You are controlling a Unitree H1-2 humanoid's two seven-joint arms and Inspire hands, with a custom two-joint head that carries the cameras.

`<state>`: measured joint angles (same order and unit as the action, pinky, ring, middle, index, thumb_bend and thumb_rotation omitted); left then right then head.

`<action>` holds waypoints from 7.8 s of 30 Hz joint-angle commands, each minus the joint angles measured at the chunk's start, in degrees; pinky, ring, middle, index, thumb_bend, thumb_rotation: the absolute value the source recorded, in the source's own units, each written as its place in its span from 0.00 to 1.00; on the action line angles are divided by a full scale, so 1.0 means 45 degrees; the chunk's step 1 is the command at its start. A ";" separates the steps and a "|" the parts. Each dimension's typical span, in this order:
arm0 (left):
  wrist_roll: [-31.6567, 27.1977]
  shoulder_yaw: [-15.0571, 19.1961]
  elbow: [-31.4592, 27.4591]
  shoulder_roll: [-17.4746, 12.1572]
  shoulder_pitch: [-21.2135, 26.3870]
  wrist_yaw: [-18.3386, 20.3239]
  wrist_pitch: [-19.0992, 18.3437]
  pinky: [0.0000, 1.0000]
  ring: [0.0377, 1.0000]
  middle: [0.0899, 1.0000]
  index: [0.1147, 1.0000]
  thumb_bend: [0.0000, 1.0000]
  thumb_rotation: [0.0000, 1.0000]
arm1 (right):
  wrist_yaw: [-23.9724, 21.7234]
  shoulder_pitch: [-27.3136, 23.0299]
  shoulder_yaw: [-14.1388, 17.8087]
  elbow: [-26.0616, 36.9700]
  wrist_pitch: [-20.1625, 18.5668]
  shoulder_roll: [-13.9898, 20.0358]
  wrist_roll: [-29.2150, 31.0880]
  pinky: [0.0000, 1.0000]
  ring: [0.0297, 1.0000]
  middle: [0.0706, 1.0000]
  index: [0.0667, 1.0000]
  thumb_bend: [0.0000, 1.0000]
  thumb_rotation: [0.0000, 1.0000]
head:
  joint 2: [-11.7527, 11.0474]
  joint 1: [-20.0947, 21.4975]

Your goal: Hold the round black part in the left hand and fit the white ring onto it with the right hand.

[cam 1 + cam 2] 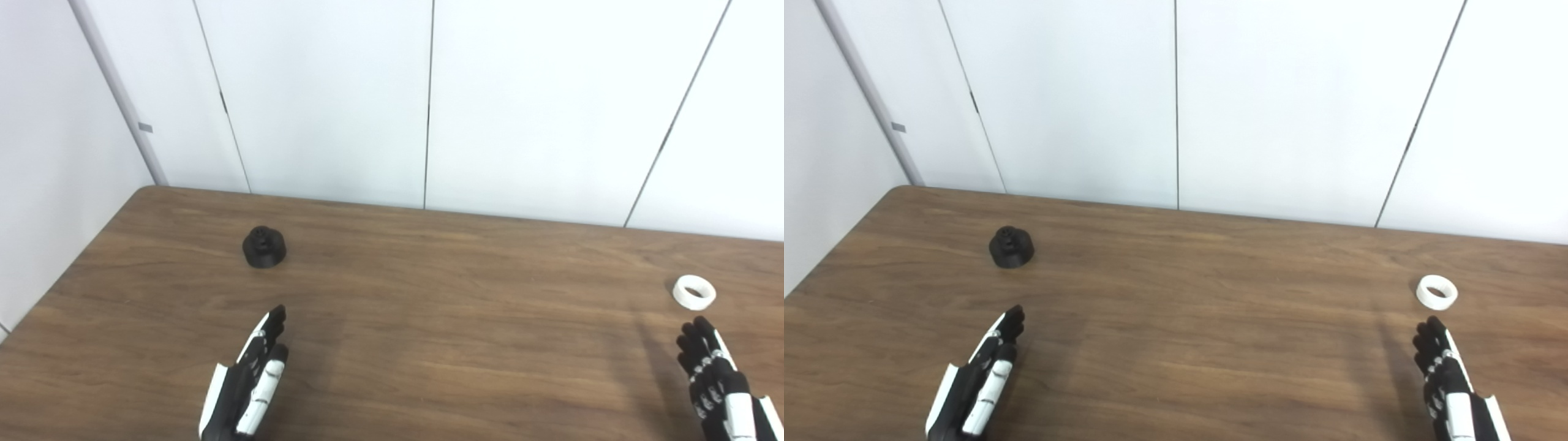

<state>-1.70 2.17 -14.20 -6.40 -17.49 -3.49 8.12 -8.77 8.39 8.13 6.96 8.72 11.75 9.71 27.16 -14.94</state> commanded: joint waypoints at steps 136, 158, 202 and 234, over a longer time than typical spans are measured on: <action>0.6909 -0.0585 0.7847 -0.4688 0.9734 -0.0492 -0.6072 1.00 0.98 0.91 0.79 0.93 0.40 | -0.0137 0.0422 -0.0046 -0.1493 0.1398 0.0132 -0.0146 1.00 0.97 0.97 0.99 0.55 1.00 | -0.0043 -0.0222; 0.6562 -0.0921 0.8722 -0.4240 0.9807 -0.1133 -0.5323 1.00 0.99 0.92 0.76 0.91 0.33 | -0.0062 0.0451 0.0007 -0.1336 0.1267 0.0129 -0.0306 1.00 0.97 0.97 0.99 0.58 1.00 | -0.0026 -0.0176; 0.6268 -0.0800 0.9384 -0.4120 0.9990 -0.2222 -0.4382 1.00 0.94 0.83 0.42 0.52 0.04 | -0.0261 0.0600 0.0022 -0.1253 0.1236 0.0273 -0.0143 1.00 0.98 0.99 1.00 0.56 1.00 | 0.0128 -0.0254; 0.7961 -0.1890 0.4088 -0.4209 0.7229 -0.1511 -0.4285 1.00 0.95 0.82 0.42 0.52 0.05 | -0.0060 0.0511 -0.0172 -0.1055 0.1166 0.0076 -0.0933 0.96 0.95 0.95 0.98 0.57 0.99 | 0.0766 0.0993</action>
<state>32.86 -6.52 7.04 -24.69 14.06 -10.05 -12.36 -9.46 8.17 8.42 4.81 13.18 13.77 5.28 30.32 -10.72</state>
